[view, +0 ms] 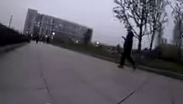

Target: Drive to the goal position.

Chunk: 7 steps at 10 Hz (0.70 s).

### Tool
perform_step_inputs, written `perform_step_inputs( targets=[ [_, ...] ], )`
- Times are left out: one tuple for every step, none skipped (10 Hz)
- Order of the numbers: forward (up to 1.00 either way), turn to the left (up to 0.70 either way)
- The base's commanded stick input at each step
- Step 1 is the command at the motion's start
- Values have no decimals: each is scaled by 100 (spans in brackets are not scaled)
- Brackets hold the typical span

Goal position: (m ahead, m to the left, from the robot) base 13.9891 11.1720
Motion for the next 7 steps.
perform_step_inputs(
  targets=[
    [70,35],
    [70,35],
    [70,35],
    [70,35],
    [70,35],
    [70,35],
    [70,35]
  ],
)
